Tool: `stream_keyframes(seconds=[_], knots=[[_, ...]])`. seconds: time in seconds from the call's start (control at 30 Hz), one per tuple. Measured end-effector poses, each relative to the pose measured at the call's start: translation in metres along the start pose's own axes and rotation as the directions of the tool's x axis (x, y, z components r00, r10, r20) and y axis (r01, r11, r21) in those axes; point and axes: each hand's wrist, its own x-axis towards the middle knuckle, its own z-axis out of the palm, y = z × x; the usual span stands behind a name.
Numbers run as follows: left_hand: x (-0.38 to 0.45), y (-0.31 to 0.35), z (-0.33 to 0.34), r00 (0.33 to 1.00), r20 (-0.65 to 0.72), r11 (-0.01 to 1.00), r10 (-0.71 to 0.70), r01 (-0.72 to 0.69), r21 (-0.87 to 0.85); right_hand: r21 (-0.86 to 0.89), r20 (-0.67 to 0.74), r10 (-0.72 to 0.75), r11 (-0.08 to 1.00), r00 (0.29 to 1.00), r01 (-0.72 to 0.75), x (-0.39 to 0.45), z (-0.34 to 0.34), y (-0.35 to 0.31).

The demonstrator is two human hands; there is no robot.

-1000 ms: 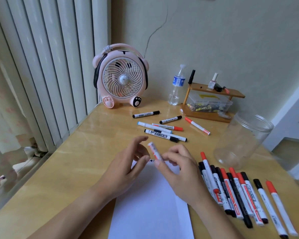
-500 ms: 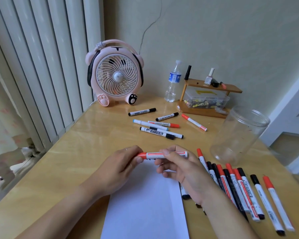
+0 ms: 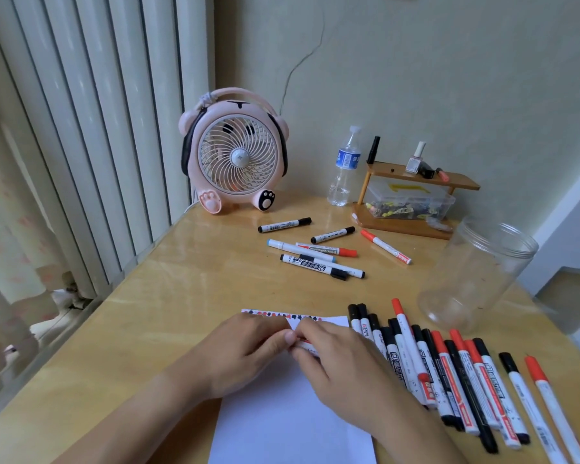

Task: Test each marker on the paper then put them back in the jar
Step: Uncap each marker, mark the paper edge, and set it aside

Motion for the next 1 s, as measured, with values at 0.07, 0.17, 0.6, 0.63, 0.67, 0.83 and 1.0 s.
stream_keyframes(seconds=[0.07,0.17,0.6,0.63,0.67,0.83,1.0], knots=[[0.000,-0.003,-0.001,1.000,-0.009,0.999,-0.011,0.010,-0.032,-0.011,0.023,0.003,1.000,1.000,-0.003,-0.001,0.003,-0.002],[0.001,-0.006,-0.003,1.000,-0.026,0.998,0.012,-0.014,-0.056,-0.037,0.020,0.016,0.999,1.000,-0.015,0.000,0.007,-0.007],[0.002,-0.009,0.000,0.988,-0.120,0.989,0.095,-0.080,0.125,-0.225,0.056,0.087,0.972,0.995,-0.072,0.002,0.015,-0.011],[0.002,-0.009,0.000,0.987,-0.128,0.988,0.101,-0.085,0.126,-0.232,0.045,0.085,0.970,0.995,-0.072,0.002,0.015,-0.011],[0.002,-0.008,0.000,0.985,-0.135,0.987,0.109,-0.092,0.128,-0.242,0.034,0.080,0.968,0.996,-0.070,0.002,0.015,-0.011],[0.003,-0.003,-0.004,0.964,-0.195,0.977,0.181,-0.153,0.147,-0.237,-0.038,0.115,0.964,0.993,-0.120,0.000,0.008,-0.013],[0.001,-0.005,-0.017,0.951,-0.305,0.996,0.058,-0.034,0.083,-0.005,-0.265,0.174,0.983,0.948,-0.182,0.006,0.002,0.005]])
